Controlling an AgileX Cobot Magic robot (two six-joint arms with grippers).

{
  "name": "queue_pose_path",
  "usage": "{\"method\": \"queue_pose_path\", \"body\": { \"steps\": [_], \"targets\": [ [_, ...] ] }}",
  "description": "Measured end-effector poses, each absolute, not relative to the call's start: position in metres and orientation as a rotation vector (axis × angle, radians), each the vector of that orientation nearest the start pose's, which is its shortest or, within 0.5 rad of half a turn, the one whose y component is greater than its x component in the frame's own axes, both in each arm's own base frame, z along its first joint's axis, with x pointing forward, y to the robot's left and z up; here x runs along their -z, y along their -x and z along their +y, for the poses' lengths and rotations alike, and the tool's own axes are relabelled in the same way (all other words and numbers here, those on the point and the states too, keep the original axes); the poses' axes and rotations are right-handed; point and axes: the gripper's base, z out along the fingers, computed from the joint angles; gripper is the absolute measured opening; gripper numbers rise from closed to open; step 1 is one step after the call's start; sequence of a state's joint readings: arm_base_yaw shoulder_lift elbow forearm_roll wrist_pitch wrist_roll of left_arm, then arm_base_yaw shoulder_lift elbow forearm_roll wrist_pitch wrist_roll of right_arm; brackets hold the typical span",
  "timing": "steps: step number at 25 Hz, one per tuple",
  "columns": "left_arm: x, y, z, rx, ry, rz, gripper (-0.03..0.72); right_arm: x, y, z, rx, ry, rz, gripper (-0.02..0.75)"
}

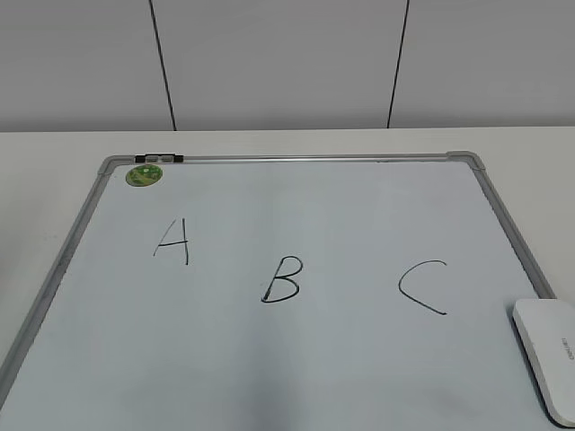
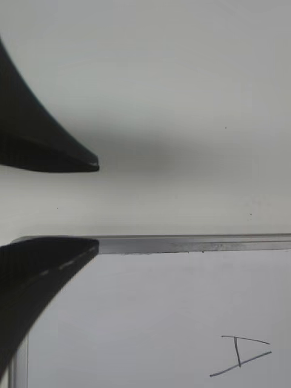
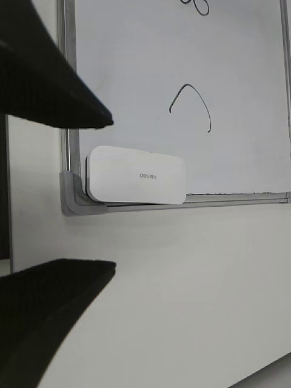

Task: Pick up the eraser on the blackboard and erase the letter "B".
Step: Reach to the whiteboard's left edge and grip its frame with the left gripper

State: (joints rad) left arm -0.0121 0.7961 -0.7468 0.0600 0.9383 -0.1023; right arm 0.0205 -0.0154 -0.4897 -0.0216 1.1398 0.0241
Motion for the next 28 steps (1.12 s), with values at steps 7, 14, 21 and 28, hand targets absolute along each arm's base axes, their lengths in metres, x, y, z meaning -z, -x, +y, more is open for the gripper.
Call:
{"method": "queue_pose_path", "body": {
  "steps": [7,14,21,28],
  "targets": [
    [-0.315,-0.215,0.001,-0.016,0.095,2.592,0.262,-0.268,0.01,-0.002,0.0,-0.006,2.118,0.501],
    [-0.301,-0.284,-0.003,0.015,0.109,2.728,0.262,-0.268,0.01,-0.002,0.0,-0.006,2.118,0.501],
    [-0.278,-0.335,-0.007,0.052,0.077,2.844,0.262,-0.268,0.01,-0.002,0.0,-0.006,2.118,0.501],
    [-0.25,-0.358,-0.029,0.059,-0.057,2.936,0.262,-0.268,0.01,-0.002,0.0,-0.006,2.118,0.501]
  ]
}}
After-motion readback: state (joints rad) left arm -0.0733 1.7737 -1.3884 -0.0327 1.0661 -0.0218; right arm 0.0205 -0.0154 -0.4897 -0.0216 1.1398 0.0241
